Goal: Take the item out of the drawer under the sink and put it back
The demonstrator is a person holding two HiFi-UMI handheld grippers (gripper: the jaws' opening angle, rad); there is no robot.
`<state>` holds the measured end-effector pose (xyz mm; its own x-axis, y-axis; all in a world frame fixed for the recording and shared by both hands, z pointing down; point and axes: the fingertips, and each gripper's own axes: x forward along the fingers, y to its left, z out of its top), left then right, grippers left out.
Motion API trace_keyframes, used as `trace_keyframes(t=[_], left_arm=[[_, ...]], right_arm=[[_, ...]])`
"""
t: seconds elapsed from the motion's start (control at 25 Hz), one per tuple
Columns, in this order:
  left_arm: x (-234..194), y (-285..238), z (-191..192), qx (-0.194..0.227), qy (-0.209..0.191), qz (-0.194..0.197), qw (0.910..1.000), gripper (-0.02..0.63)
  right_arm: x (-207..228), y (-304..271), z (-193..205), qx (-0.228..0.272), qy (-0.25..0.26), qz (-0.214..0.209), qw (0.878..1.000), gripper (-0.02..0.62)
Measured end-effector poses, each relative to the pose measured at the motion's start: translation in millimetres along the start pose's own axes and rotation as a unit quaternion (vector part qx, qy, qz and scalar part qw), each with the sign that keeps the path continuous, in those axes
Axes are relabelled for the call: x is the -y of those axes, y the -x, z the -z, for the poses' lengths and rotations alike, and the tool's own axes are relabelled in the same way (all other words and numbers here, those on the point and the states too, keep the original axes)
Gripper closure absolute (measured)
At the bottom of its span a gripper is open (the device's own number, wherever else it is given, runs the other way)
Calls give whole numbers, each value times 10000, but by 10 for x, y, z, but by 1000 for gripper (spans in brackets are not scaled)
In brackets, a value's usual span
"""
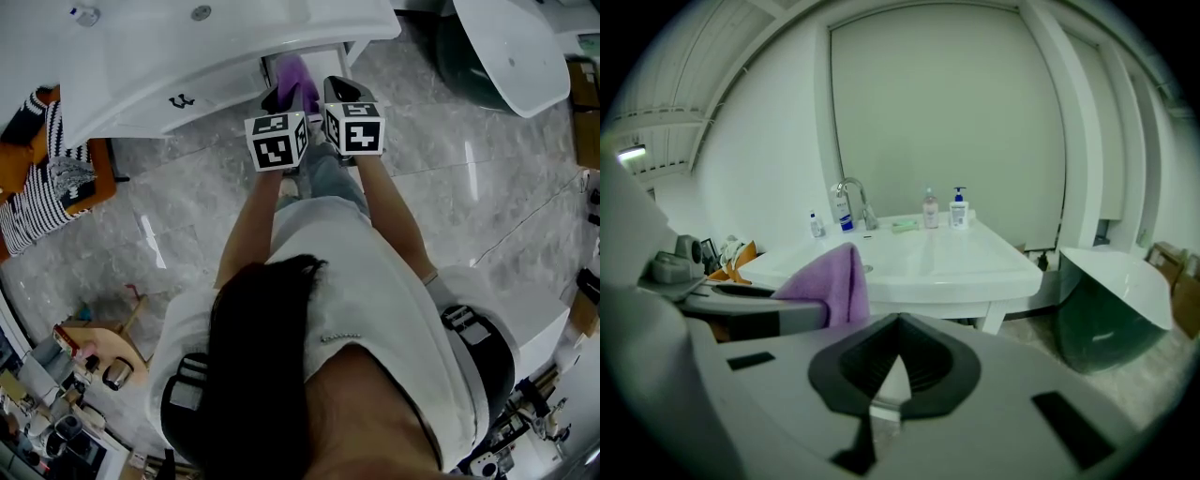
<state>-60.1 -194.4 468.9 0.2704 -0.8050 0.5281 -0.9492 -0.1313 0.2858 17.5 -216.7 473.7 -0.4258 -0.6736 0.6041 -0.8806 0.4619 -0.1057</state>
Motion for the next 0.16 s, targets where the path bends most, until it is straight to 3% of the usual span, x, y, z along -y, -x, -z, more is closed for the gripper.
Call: trace_keyframes(t=[0.16], left_arm=[[11,63,51,-9,18,-16,10000,511]], right_arm=[[-39,74,49,-9,18,-7,10000,580]])
